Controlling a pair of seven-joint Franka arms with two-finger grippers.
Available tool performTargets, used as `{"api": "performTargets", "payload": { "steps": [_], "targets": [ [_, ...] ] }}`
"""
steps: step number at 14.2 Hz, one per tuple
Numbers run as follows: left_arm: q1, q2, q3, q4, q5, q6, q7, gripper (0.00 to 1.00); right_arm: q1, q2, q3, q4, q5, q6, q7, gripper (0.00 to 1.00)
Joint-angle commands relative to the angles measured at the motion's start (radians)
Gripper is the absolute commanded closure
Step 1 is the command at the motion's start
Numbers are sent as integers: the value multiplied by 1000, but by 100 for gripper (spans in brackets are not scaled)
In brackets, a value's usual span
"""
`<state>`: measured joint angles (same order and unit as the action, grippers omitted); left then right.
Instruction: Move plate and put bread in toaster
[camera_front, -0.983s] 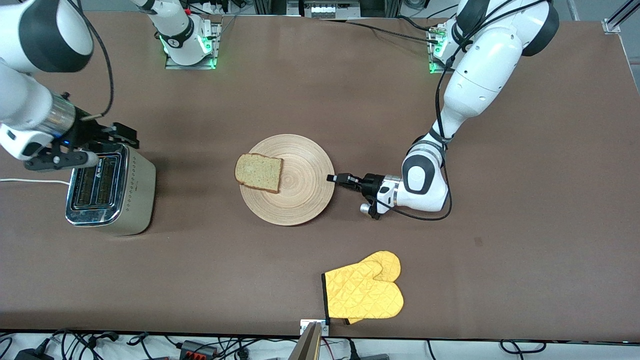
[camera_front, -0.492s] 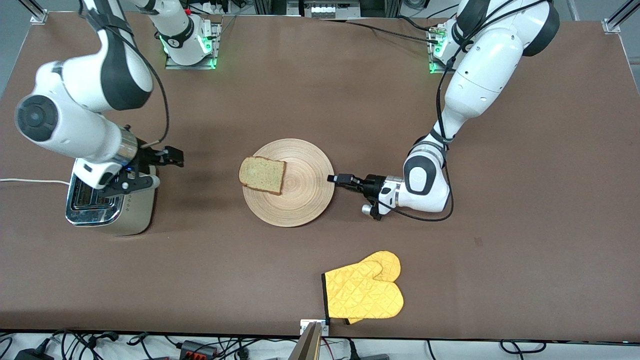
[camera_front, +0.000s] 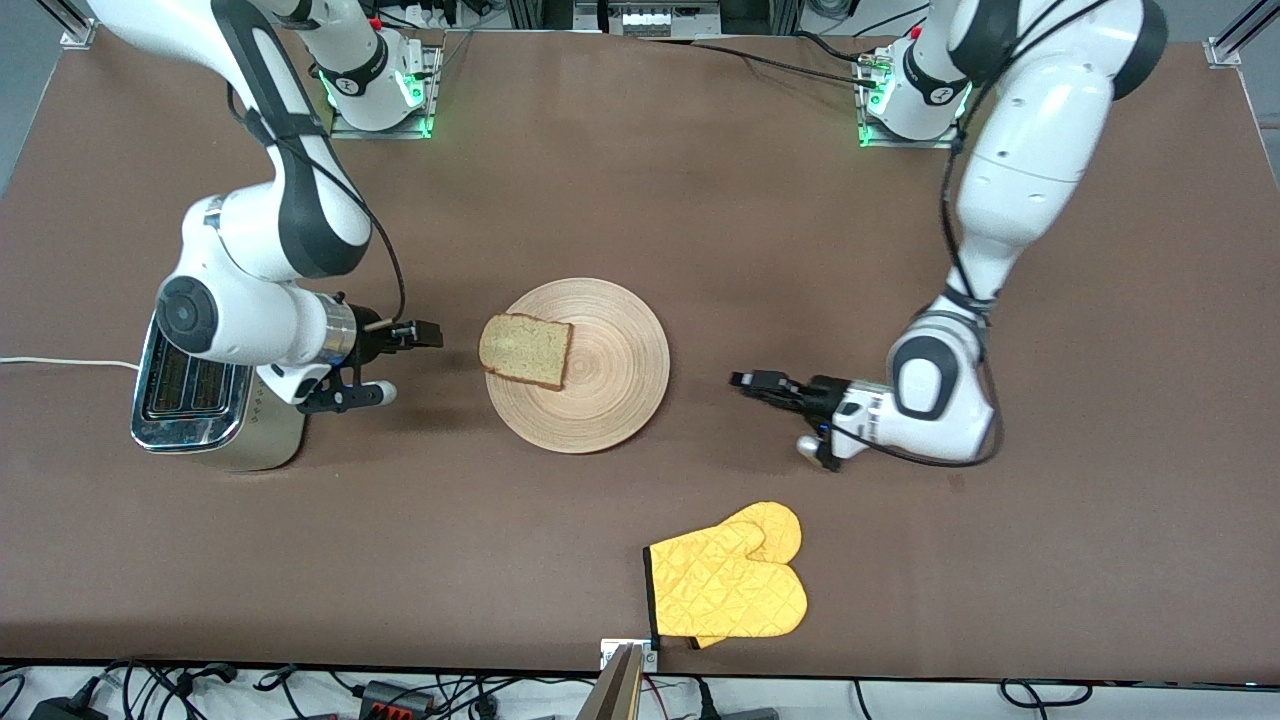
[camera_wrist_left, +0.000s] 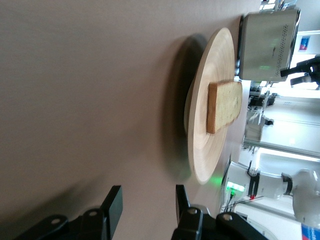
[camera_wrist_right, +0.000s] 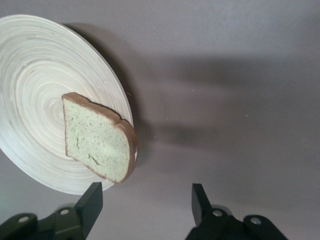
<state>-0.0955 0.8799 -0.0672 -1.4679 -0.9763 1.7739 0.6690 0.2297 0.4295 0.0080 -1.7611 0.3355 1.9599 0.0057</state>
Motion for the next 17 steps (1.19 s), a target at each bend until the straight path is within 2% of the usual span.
{"api": "performTargets", "payload": {
  "steps": [1,3,5,8,9,10,11,13,15,17],
  "targets": [
    [104,-19,0,104,186,-143,-78,49,26,52,-5,3,77,34,19,20],
    [154,-57,0,161,369,-232,-106,49,26,92,-5,3,108,53,19,20],
    [183,-152,1,164,520,-258,-164,49,45,112,-5,3,117,60,19,20],
    [192,-280,1,164,718,-294,-256,42,62,138,-5,3,134,70,19,20],
    [192,-306,1,167,775,-307,-264,35,65,143,-5,2,146,70,19,21],
    [192,-340,1,169,821,-317,-266,22,68,147,-5,2,149,68,19,22],
    [195,-382,1,169,844,-317,-264,0,69,150,-5,2,149,66,20,23],
    [215,-433,3,169,847,-320,-263,0,85,161,-5,2,149,65,45,26],
    [241,-435,-5,178,864,-362,-258,0,95,161,-5,2,149,62,75,28],
    [244,-446,0,245,883,-413,-259,0,97,161,-5,2,148,59,94,31]
  ]
}}
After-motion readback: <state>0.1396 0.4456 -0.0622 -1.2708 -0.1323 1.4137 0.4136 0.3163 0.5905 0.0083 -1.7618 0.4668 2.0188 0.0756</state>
